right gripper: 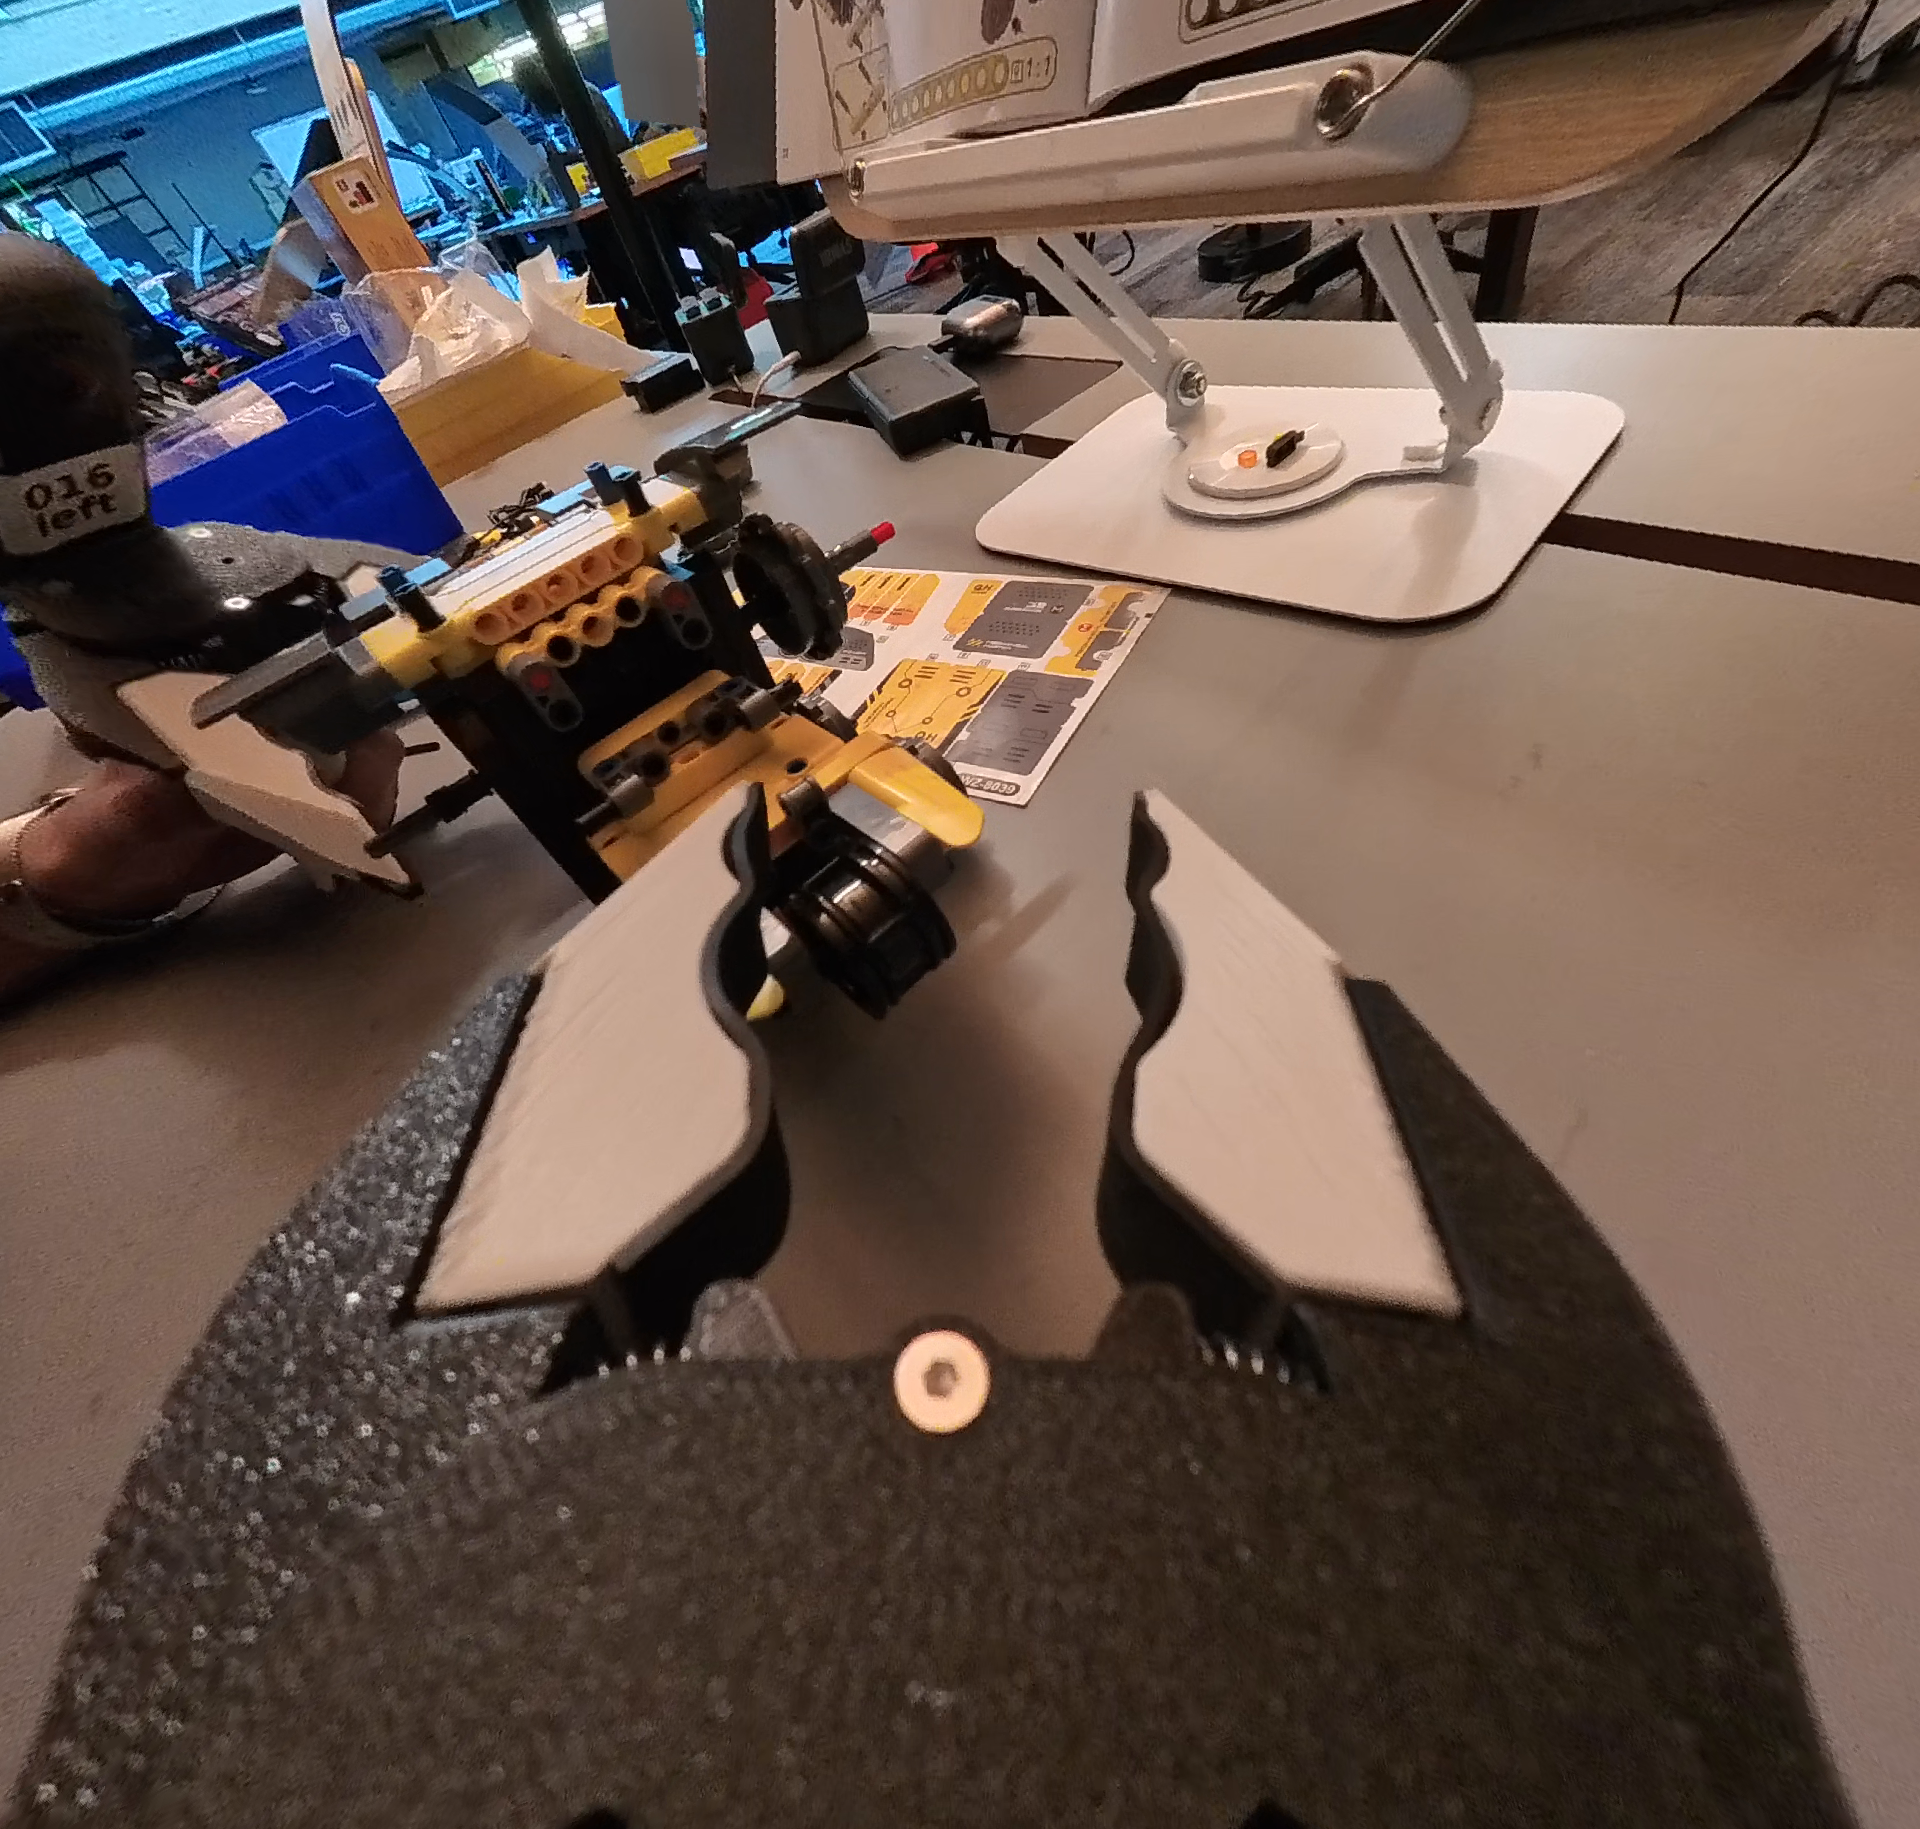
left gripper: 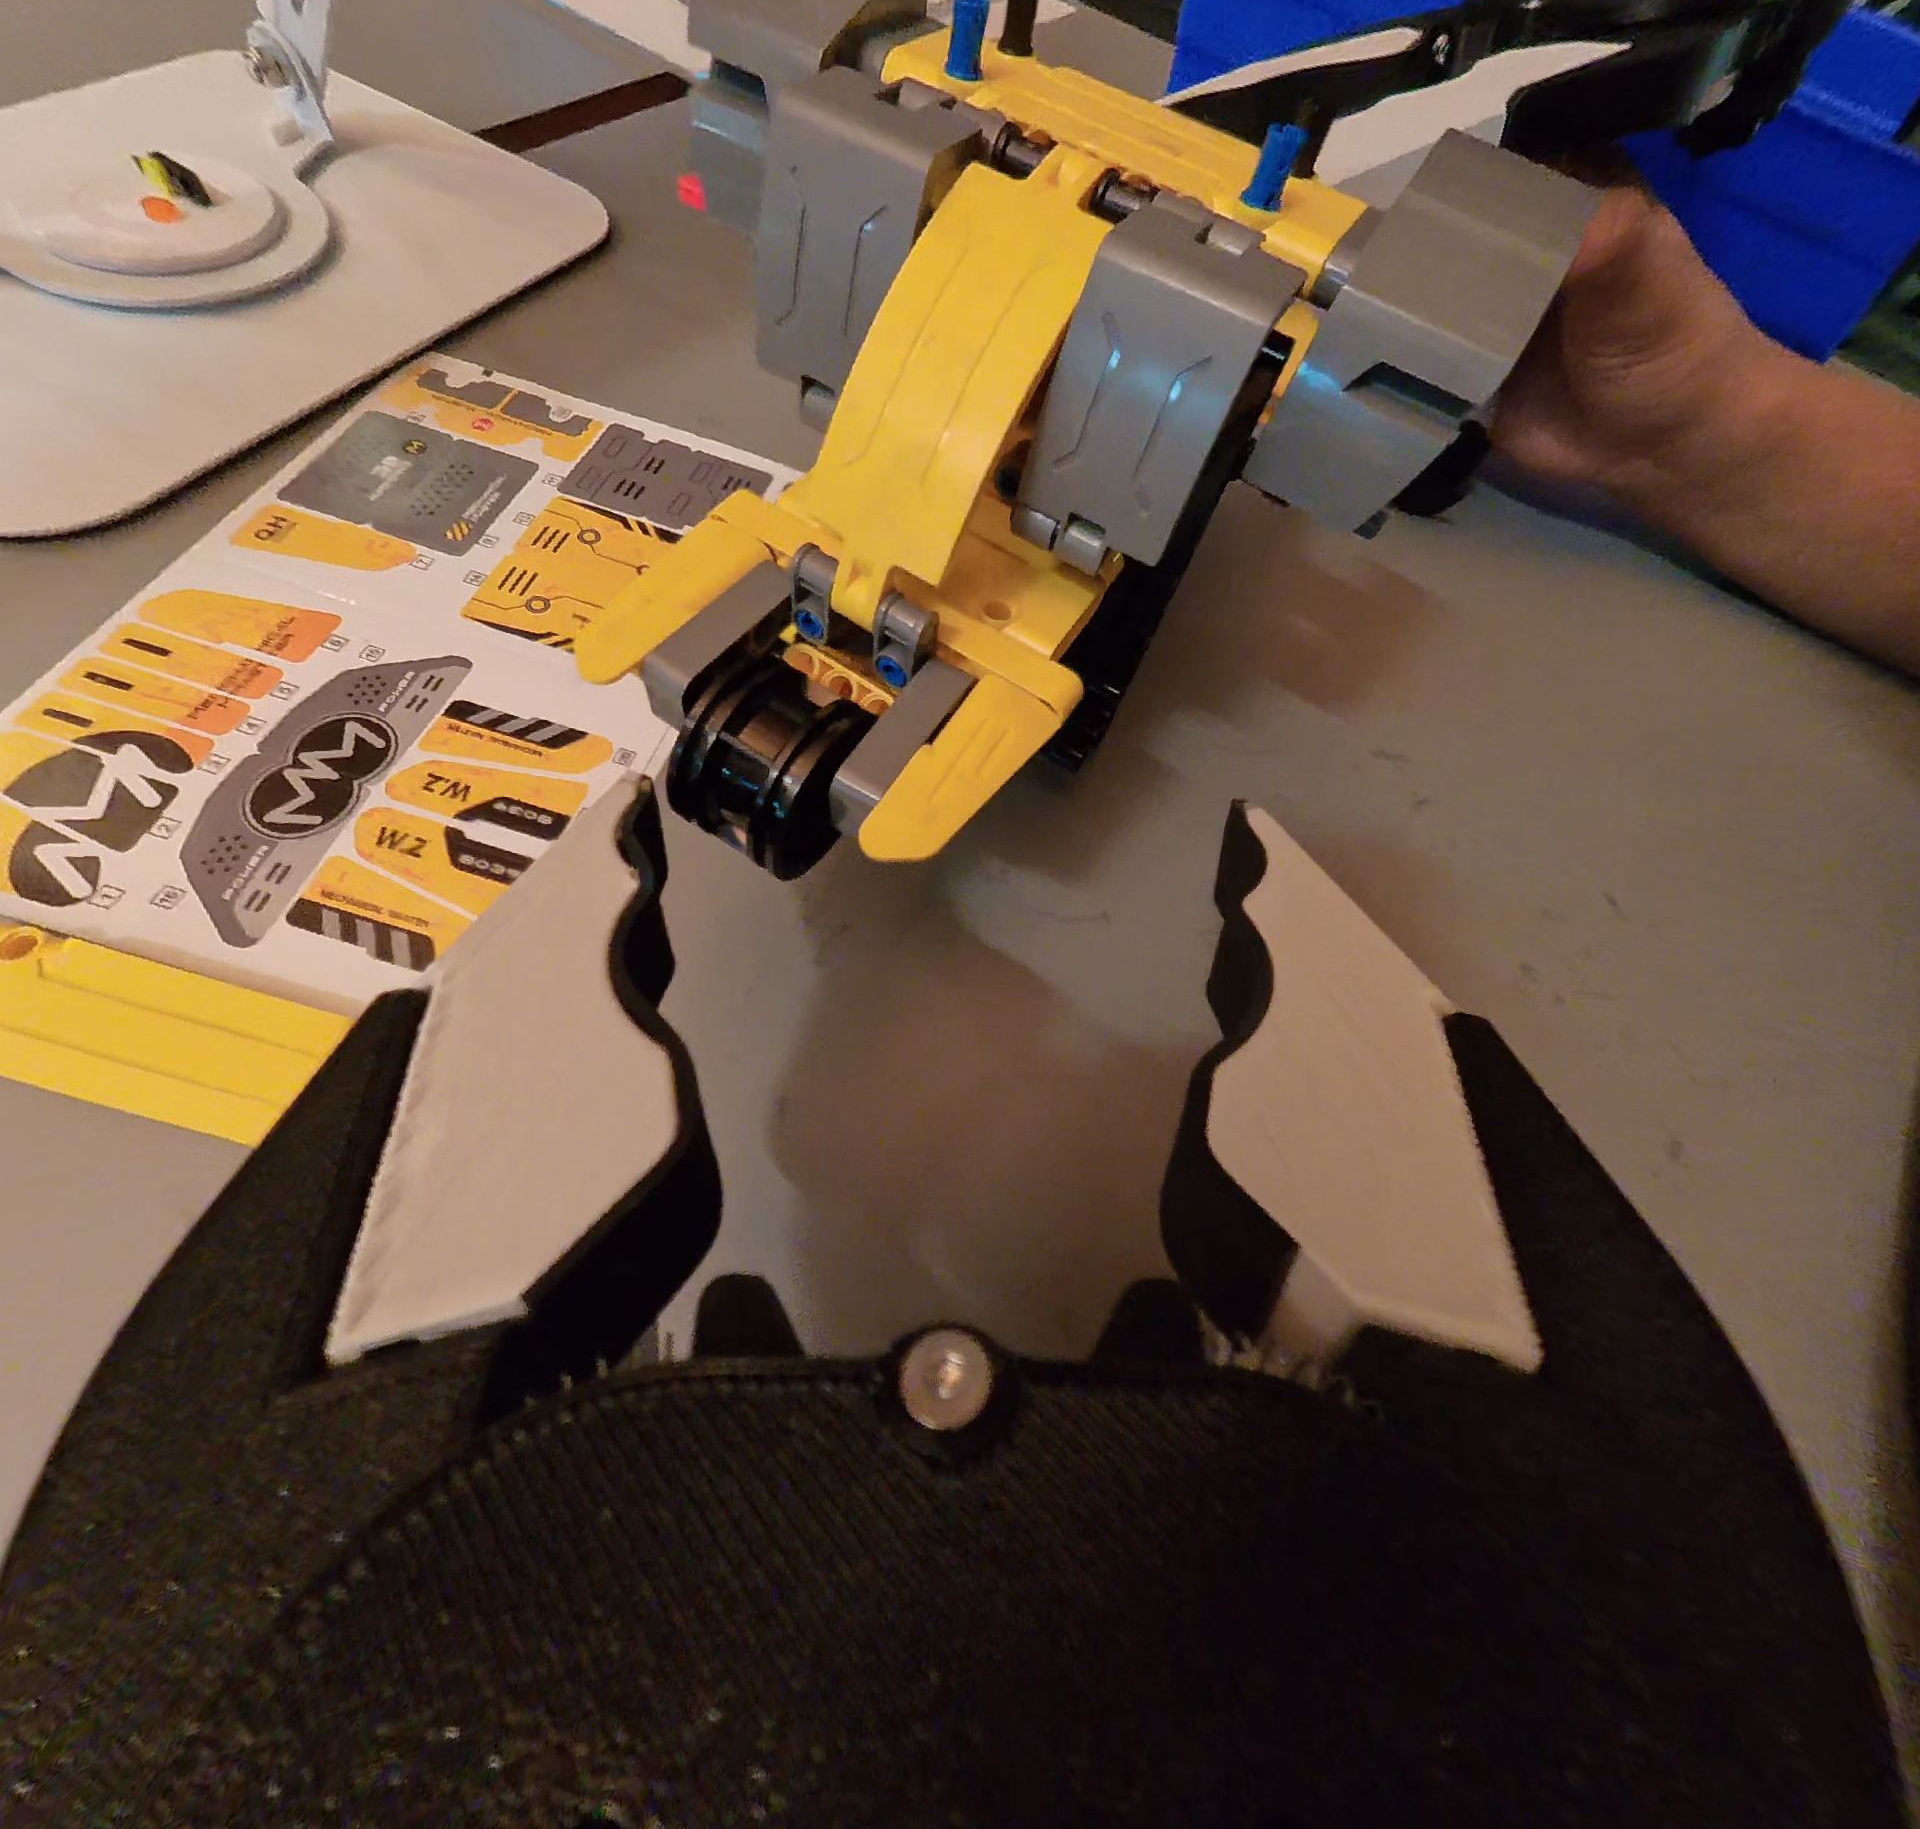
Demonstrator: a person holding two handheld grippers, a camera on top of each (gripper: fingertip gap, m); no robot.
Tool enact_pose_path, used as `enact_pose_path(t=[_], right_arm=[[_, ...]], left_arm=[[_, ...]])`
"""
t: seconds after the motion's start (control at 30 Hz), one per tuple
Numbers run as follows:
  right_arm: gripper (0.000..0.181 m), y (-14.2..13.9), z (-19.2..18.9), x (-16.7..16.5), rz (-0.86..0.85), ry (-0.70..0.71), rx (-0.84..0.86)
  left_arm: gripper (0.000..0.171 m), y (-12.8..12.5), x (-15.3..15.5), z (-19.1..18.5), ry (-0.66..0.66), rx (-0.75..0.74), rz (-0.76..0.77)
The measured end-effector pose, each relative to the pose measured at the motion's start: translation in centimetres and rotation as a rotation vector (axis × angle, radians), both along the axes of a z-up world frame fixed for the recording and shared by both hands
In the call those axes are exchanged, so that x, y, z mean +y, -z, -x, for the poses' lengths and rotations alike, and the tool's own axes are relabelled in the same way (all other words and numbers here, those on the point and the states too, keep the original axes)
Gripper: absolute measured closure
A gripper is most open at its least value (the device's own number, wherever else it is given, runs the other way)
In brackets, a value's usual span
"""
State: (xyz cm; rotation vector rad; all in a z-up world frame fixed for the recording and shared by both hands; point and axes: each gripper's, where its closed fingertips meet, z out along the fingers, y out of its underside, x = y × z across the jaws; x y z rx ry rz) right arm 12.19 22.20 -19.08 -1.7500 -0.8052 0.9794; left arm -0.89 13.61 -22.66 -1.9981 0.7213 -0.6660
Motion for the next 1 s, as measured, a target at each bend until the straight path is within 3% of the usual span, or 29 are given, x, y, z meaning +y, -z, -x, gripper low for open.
enact_pose_path(t=[0.5, 1.0], right_arm=[[0.110, 0.6, 0.6, -0.6, 0.014, -0.024, -0.040], [0.111, 0.7, 1.0, -1.1, 0.048, -0.070, -0.024]], left_arm=[[0.069, -0.3, 0.3, 0.4, -0.017, -0.078, 0.044], [0.072, -0.2, -0.1, 0.0, 0.011, -0.046, 0.023]])
